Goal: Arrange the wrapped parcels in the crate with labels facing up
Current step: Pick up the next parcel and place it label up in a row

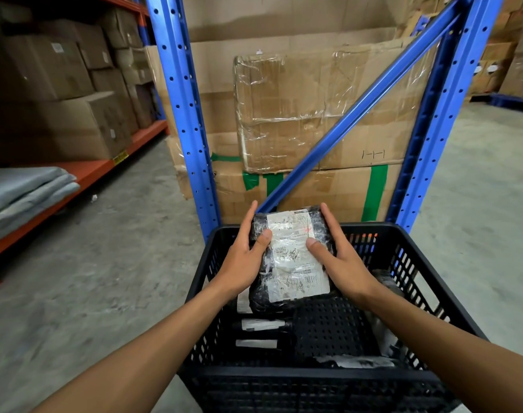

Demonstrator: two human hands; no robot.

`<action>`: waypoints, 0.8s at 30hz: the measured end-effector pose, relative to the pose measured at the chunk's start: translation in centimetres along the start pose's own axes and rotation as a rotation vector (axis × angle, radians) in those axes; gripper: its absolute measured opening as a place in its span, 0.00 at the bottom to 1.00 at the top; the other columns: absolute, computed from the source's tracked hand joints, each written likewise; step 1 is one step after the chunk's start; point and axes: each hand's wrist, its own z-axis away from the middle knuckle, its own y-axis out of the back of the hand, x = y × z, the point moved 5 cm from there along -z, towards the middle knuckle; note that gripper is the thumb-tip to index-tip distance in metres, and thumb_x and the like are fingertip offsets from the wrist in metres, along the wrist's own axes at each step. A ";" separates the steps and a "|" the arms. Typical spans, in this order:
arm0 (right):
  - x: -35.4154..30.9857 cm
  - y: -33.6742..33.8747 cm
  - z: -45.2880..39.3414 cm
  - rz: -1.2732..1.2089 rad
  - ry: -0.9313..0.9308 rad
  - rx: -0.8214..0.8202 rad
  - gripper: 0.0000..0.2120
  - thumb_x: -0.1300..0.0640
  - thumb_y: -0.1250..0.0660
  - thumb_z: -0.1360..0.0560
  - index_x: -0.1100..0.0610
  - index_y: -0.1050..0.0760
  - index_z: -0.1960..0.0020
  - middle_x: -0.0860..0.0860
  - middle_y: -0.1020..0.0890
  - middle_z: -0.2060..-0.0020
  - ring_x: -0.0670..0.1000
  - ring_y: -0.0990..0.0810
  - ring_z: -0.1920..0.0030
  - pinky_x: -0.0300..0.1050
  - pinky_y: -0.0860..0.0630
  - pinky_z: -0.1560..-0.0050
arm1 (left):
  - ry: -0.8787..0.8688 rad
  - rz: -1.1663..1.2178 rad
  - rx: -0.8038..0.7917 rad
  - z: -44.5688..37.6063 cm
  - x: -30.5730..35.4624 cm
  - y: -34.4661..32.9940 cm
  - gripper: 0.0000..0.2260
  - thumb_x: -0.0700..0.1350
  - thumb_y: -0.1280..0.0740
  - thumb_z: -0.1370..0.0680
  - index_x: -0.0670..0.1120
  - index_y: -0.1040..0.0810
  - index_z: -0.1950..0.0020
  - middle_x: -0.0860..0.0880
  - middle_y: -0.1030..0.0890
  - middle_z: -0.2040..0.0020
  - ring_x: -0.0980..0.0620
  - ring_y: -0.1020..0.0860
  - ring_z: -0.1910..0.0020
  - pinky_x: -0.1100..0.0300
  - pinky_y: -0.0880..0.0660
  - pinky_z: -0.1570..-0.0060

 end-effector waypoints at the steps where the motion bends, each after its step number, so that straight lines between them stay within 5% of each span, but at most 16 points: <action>1: 0.0 0.0 0.1 0.000 0.008 0.004 0.33 0.50 0.38 0.19 0.32 0.51 0.22 0.20 0.43 0.35 0.13 0.41 0.43 0.16 0.37 0.45 | -0.001 0.004 -0.003 0.0 -0.1 -0.1 0.28 0.58 0.41 0.17 0.66 0.50 0.20 0.67 0.46 0.23 0.64 0.46 0.25 0.59 0.45 0.28; 3: 0.0 -0.1 0.2 0.003 0.030 0.015 0.32 0.49 0.38 0.19 0.32 0.51 0.22 0.24 0.43 0.30 0.18 0.40 0.37 0.20 0.37 0.39 | -0.007 0.013 0.002 -0.1 -0.1 -0.3 0.28 0.57 0.41 0.16 0.65 0.50 0.19 0.64 0.45 0.21 0.64 0.46 0.24 0.59 0.45 0.28; 6: 0.0 0.0 0.1 0.026 0.057 0.020 0.31 0.48 0.38 0.19 0.32 0.50 0.22 0.31 0.44 0.24 0.33 0.42 0.25 0.39 0.40 0.27 | -0.011 0.020 0.006 -0.1 -0.1 -0.3 0.25 0.55 0.41 0.16 0.65 0.45 0.21 0.61 0.39 0.22 0.58 0.41 0.23 0.55 0.42 0.26; 10: -0.5 0.9 -0.5 0.043 0.092 0.000 0.30 0.50 0.37 0.19 0.32 0.45 0.23 0.36 0.39 0.23 0.40 0.38 0.23 0.50 0.38 0.24 | -0.004 -0.045 -0.001 -0.3 -0.2 0.4 0.18 0.55 0.37 0.18 0.68 0.36 0.30 0.60 0.26 0.34 0.57 0.26 0.34 0.45 0.32 0.29; 13: -1.1 1.4 -1.1 0.053 0.058 -0.171 0.29 0.53 0.35 0.20 0.32 0.40 0.25 0.38 0.31 0.27 0.43 0.25 0.32 0.47 0.23 0.35 | -0.084 -0.215 -0.043 -0.8 1.0 1.1 0.23 0.60 0.33 0.21 0.73 0.38 0.30 0.54 0.29 0.31 0.55 0.27 0.33 0.46 0.29 0.32; 18: -1.8 1.6 -1.6 0.268 0.047 -0.286 0.34 0.49 0.28 0.25 0.39 0.40 0.24 0.37 0.30 0.31 0.29 0.31 0.36 0.25 0.29 0.44 | -0.076 -0.375 -0.350 -1.5 2.3 0.2 0.35 0.65 0.31 0.25 0.78 0.49 0.26 0.53 0.29 0.27 0.54 0.21 0.45 0.55 0.24 0.40; 21: -1.6 2.0 -2.1 0.202 -0.013 -0.273 0.38 0.51 0.23 0.31 0.44 0.37 0.26 0.46 0.25 0.35 0.39 0.27 0.33 0.33 0.23 0.44 | -0.068 -0.289 -0.413 -1.2 1.3 -0.3 0.33 0.61 0.31 0.23 0.74 0.46 0.24 0.56 0.38 0.20 0.53 0.29 0.30 0.56 0.29 0.35; 24: -1.7 2.0 -2.3 0.177 -0.042 -0.284 0.39 0.51 0.20 0.36 0.44 0.34 0.30 0.53 0.23 0.38 0.47 0.23 0.35 0.46 0.19 0.42 | -0.052 -0.126 -0.383 -0.6 0.7 -1.0 0.30 0.59 0.28 0.25 0.66 0.36 0.27 0.55 0.28 0.28 0.55 0.26 0.32 0.49 0.29 0.31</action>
